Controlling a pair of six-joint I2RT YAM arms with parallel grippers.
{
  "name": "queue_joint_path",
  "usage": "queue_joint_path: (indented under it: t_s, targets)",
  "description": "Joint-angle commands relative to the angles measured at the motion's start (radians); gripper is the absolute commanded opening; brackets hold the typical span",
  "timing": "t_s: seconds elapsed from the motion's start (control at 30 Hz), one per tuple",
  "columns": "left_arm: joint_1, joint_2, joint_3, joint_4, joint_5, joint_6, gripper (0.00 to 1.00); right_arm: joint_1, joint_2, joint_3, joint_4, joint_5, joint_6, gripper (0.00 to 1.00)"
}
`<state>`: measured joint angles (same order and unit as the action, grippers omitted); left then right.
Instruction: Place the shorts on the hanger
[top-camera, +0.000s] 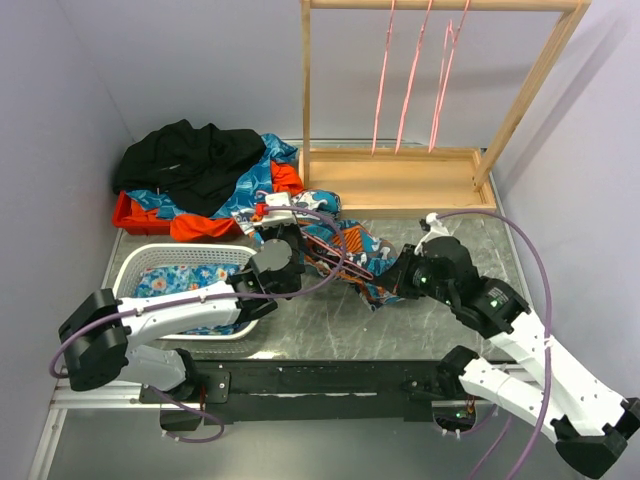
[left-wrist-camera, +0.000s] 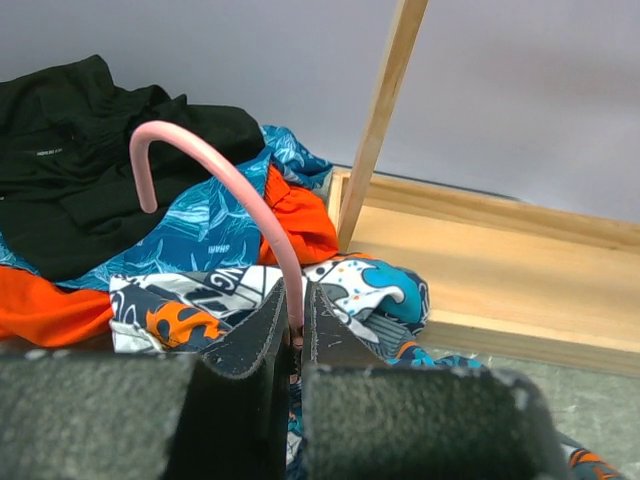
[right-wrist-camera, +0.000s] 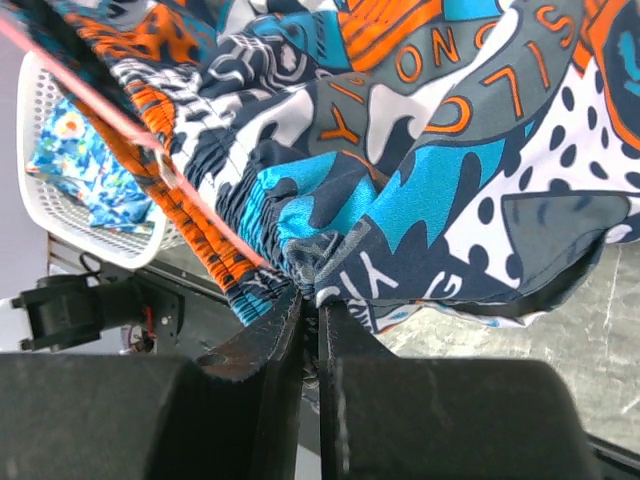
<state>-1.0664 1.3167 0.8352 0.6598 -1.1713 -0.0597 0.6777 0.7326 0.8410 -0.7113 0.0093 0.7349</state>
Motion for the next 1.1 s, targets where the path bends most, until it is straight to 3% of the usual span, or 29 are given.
queue_joint_path:
  t_s: [0.0, 0.27, 0.57, 0.77, 0.83, 0.87, 0.9, 0.97, 1.03, 1.07]
  targets:
    - [0.013, 0.010, 0.025, 0.052, -0.041, 0.047, 0.01, -0.023, 0.010, 0.087, -0.096, -0.035, -0.022, 0.00]
    - [-0.007, 0.030, 0.125, -0.048, -0.005, -0.025, 0.01, -0.036, 0.109, 0.243, -0.074, -0.212, 0.034, 0.00]
    - [-0.070, 0.009, 0.306, -0.311, 0.120, -0.155, 0.01, -0.078, 0.275, 0.441, 0.015, -0.244, 0.112, 0.00]
    - [-0.096, -0.030, 0.407, -0.428, 0.163, -0.120, 0.01, -0.092, 0.309, 0.510, 0.007, -0.246, 0.051, 0.00]
    - [-0.096, -0.033, 0.448, -0.485, 0.216, -0.103, 0.01, -0.095, 0.292, 0.543, -0.016, -0.240, 0.011, 0.08]
    - [-0.098, -0.031, 0.496, -0.555, 0.237, -0.109, 0.01, -0.095, 0.269, 0.555, -0.022, -0.233, -0.003, 0.28]
    - [-0.099, -0.031, 0.516, -0.584, 0.284, -0.108, 0.01, -0.096, 0.258, 0.585, -0.028, -0.233, -0.034, 0.38]
    - [-0.104, -0.014, 0.583, -0.641, 0.311, -0.112, 0.01, -0.096, 0.222, 0.619, -0.031, -0.256, -0.080, 0.57]
    - [-0.112, 0.010, 0.631, -0.730, 0.334, -0.106, 0.01, -0.096, 0.188, 0.648, -0.040, -0.255, -0.152, 0.66]
    - [-0.124, 0.019, 0.678, -0.764, 0.337, -0.103, 0.01, -0.095, 0.150, 0.649, -0.045, -0.253, -0.179, 0.78]
